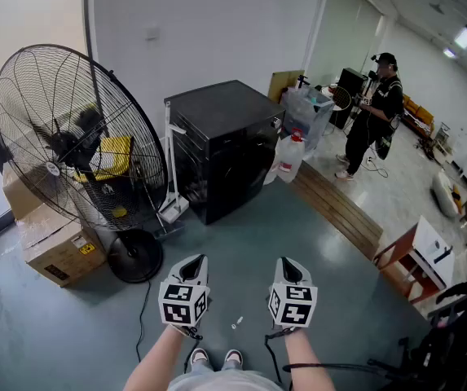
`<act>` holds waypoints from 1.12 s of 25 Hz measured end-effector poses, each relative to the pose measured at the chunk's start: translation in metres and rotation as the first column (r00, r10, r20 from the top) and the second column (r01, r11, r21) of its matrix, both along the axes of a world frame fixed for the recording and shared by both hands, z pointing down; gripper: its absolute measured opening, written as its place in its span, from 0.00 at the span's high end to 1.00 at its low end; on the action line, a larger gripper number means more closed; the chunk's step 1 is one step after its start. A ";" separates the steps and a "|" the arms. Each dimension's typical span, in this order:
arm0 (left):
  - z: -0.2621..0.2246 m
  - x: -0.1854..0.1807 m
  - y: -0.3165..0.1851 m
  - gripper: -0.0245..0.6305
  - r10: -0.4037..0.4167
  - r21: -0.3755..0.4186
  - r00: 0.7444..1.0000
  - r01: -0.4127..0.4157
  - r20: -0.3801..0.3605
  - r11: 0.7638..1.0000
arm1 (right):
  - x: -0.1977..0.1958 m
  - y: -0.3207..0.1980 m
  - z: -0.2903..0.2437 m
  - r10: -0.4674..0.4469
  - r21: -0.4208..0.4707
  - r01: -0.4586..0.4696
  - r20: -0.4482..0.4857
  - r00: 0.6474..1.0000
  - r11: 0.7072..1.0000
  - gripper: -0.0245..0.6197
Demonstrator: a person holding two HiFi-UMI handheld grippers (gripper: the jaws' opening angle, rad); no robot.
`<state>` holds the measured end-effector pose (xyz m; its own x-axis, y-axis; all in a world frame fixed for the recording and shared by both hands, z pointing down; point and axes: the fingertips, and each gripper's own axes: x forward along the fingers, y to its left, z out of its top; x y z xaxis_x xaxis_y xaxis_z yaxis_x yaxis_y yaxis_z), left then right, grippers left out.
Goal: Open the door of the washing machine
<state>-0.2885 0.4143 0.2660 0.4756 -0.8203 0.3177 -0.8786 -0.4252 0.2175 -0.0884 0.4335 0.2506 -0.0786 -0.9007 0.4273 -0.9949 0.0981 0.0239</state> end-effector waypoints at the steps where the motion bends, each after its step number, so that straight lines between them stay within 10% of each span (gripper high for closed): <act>1: 0.000 -0.001 0.001 0.96 -0.001 -0.001 1.000 0.001 -0.001 1.000 | -0.001 0.001 -0.001 -0.001 0.000 0.001 -0.001 1.000 1.000 0.95; 28: 0.026 -0.001 -0.015 0.96 0.109 -0.040 0.994 -0.108 0.025 0.993 | 0.007 0.006 0.034 0.133 -0.060 -0.130 0.061 0.989 0.990 0.95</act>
<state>-0.2892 0.3991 0.2921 0.5520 -0.7512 0.3620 -0.8335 -0.5100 0.2126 -0.0816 0.4398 0.2843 0.0098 -0.8802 0.4746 -0.9985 -0.0343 -0.0431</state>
